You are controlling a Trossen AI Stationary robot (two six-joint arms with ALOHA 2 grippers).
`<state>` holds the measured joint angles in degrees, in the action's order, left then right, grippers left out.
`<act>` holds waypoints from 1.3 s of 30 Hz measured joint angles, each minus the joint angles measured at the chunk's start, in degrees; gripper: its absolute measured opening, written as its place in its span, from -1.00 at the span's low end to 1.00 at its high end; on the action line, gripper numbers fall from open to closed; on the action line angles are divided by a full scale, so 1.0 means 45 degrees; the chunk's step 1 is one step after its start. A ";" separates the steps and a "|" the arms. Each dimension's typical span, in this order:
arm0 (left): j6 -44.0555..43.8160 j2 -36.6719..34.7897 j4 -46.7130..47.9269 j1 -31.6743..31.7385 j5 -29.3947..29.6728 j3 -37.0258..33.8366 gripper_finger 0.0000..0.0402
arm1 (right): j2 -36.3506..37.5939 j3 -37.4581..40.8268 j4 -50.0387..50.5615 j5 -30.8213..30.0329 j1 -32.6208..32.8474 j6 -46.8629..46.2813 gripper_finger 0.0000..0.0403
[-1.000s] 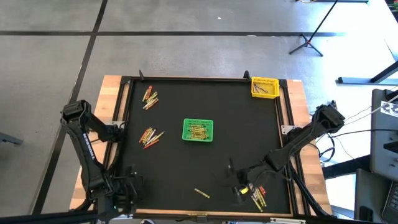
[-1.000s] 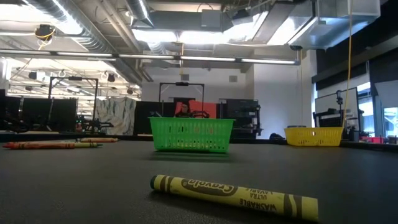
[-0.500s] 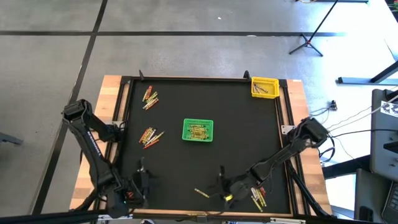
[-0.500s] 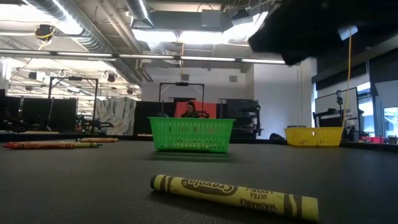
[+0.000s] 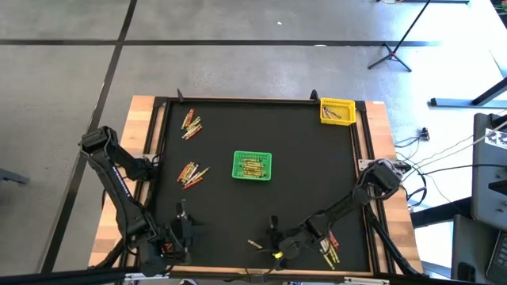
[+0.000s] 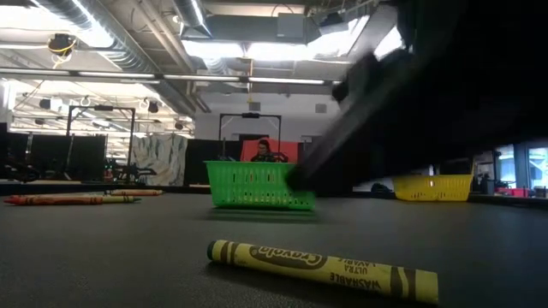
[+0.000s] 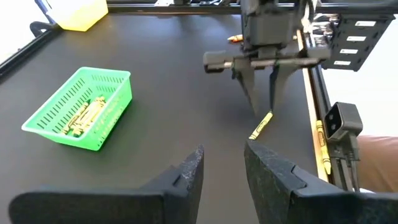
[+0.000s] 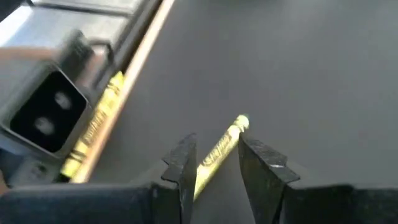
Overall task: Sort crayons
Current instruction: Put the green crayon into the green bin
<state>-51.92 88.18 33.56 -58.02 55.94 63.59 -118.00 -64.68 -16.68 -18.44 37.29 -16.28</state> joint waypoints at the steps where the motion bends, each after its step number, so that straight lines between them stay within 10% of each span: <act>1: 0.0004 0.0000 0.0000 0.0000 0.0000 0.0000 -0.50 | -0.0131 0.0003 -0.0070 0.0005 -0.0045 -0.0004 -0.43; 17: 0.0000 0.0000 0.0015 0.0027 -0.0121 0.0004 -0.50 | -0.1165 -0.0079 -0.0351 -0.0215 -0.0043 -0.0337 -0.45; 27: -0.0003 0.0000 0.0049 0.0034 -0.0121 0.0004 -0.50 | -0.1157 -0.0058 -0.0138 -0.0190 -0.0048 0.0309 -0.95; 39: 0.0000 0.0000 0.0058 0.0034 -0.0359 0.0002 -0.50 | 0.0580 0.0029 0.1283 -0.0727 -0.0126 0.1160 -0.77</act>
<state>-51.92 88.18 33.82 -57.87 54.33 63.60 -115.39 -64.55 -10.90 -21.71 36.73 -11.06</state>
